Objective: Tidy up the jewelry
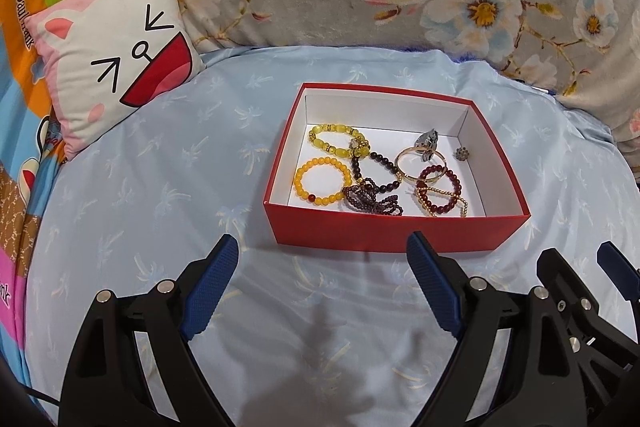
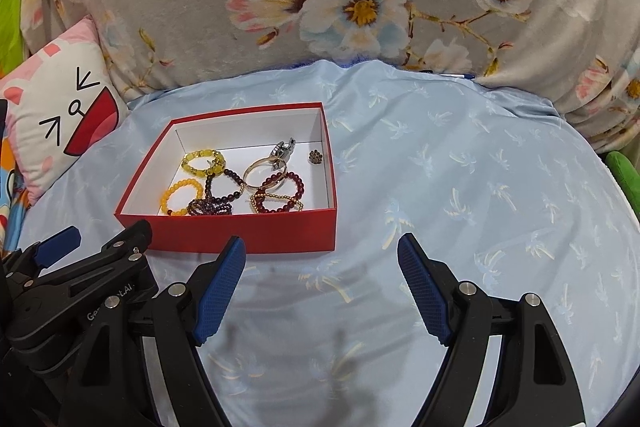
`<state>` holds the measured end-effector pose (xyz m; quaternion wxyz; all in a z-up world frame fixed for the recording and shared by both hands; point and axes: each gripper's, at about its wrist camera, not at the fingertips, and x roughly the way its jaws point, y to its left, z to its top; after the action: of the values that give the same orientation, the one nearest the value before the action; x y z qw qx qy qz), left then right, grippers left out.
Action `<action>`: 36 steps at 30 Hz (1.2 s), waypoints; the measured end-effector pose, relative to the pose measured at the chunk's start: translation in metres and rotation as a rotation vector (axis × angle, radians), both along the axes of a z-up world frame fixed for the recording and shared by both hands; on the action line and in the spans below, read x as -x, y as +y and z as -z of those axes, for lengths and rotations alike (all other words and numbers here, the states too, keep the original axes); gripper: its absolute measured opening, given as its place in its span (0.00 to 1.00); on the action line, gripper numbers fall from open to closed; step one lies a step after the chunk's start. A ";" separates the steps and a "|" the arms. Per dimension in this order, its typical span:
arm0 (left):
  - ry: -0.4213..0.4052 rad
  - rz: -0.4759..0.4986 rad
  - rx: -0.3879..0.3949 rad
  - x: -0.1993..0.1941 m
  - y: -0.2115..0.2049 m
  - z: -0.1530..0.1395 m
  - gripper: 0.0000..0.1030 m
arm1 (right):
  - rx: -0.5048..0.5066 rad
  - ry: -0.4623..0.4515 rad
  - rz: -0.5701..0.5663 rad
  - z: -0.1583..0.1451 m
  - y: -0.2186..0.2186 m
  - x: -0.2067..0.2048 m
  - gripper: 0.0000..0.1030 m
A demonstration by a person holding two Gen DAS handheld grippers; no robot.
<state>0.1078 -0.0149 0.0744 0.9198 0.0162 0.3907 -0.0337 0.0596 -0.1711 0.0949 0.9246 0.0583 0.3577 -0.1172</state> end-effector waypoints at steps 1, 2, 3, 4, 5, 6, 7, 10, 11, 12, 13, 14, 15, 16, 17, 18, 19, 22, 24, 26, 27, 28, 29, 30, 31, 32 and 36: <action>-0.001 -0.001 -0.002 0.000 0.000 0.000 0.79 | 0.001 0.000 0.001 0.000 0.000 0.000 0.73; -0.001 -0.001 -0.003 0.001 0.000 -0.001 0.79 | 0.002 -0.001 0.001 0.000 0.000 0.000 0.73; -0.002 -0.002 -0.004 0.001 0.000 -0.001 0.79 | 0.002 -0.001 0.001 0.000 0.000 0.000 0.73; -0.004 -0.002 -0.006 0.001 -0.001 -0.002 0.79 | 0.002 -0.001 0.000 -0.001 0.000 0.000 0.73; -0.004 -0.002 -0.007 0.000 0.000 -0.002 0.79 | 0.003 -0.001 0.000 -0.001 0.000 -0.001 0.73; -0.005 -0.003 -0.008 -0.001 0.000 -0.003 0.79 | 0.004 0.000 0.000 -0.001 0.001 -0.001 0.73; -0.005 -0.003 -0.008 -0.002 -0.001 -0.003 0.79 | 0.005 -0.001 0.000 -0.003 0.001 -0.002 0.73; -0.005 -0.008 -0.009 -0.006 -0.001 -0.005 0.79 | 0.008 0.000 -0.003 -0.005 0.001 -0.006 0.73; -0.006 -0.010 -0.008 -0.007 0.000 -0.005 0.79 | 0.007 0.000 -0.004 -0.005 0.002 -0.008 0.73; -0.006 -0.012 -0.007 -0.008 0.000 -0.005 0.79 | 0.006 0.001 -0.004 -0.005 0.002 -0.010 0.73; -0.005 -0.014 -0.008 -0.010 0.001 -0.004 0.79 | 0.007 0.002 -0.005 -0.005 0.002 -0.011 0.73; -0.003 -0.015 -0.008 -0.011 0.001 -0.004 0.79 | 0.007 0.002 -0.006 -0.005 0.002 -0.012 0.73; 0.000 -0.017 -0.009 -0.013 0.001 -0.004 0.79 | 0.007 0.004 -0.007 -0.005 0.003 -0.014 0.73; 0.001 -0.018 -0.009 -0.014 0.002 -0.003 0.79 | 0.006 0.006 -0.009 -0.004 0.003 -0.015 0.73; 0.002 -0.019 -0.010 -0.015 0.002 -0.003 0.79 | 0.004 0.007 -0.011 -0.004 0.003 -0.017 0.73; 0.003 -0.020 -0.013 -0.017 0.003 -0.003 0.79 | 0.002 0.009 -0.015 -0.003 0.004 -0.019 0.73; 0.003 -0.021 -0.017 -0.018 0.003 -0.002 0.79 | -0.001 0.011 -0.018 -0.002 0.004 -0.021 0.73; 0.002 -0.021 -0.029 -0.022 0.004 0.000 0.79 | -0.007 0.016 -0.023 0.001 0.005 -0.027 0.73; 0.006 -0.021 -0.034 -0.026 0.004 0.002 0.79 | -0.009 0.022 -0.025 0.003 0.005 -0.031 0.73; 0.006 -0.023 -0.040 -0.029 0.004 0.004 0.79 | -0.012 0.030 -0.027 0.006 0.005 -0.036 0.73; 0.006 -0.024 -0.042 -0.031 0.004 0.005 0.79 | -0.011 0.031 -0.027 0.006 0.005 -0.037 0.73; 0.006 -0.025 -0.043 -0.032 0.004 0.005 0.79 | -0.010 0.032 -0.028 0.007 0.005 -0.038 0.73; 0.006 -0.026 -0.044 -0.034 0.004 0.005 0.79 | -0.011 0.033 -0.028 0.008 0.005 -0.040 0.73; 0.005 -0.026 -0.044 -0.035 0.003 0.006 0.79 | -0.012 0.033 -0.028 0.008 0.005 -0.041 0.73; 0.004 -0.028 -0.046 -0.036 0.003 0.006 0.79 | -0.015 0.033 -0.029 0.008 0.005 -0.043 0.73; 0.002 -0.029 -0.047 -0.037 0.003 0.005 0.79 | -0.017 0.033 -0.029 0.009 0.005 -0.043 0.73; -0.008 -0.033 -0.057 -0.038 0.003 0.004 0.79 | -0.016 0.030 -0.029 0.009 0.005 -0.046 0.73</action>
<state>0.1460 -0.0121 0.0699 0.9210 0.0361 0.3879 -0.0070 0.1059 -0.1662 0.0860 0.9204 0.0586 0.3730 -0.1017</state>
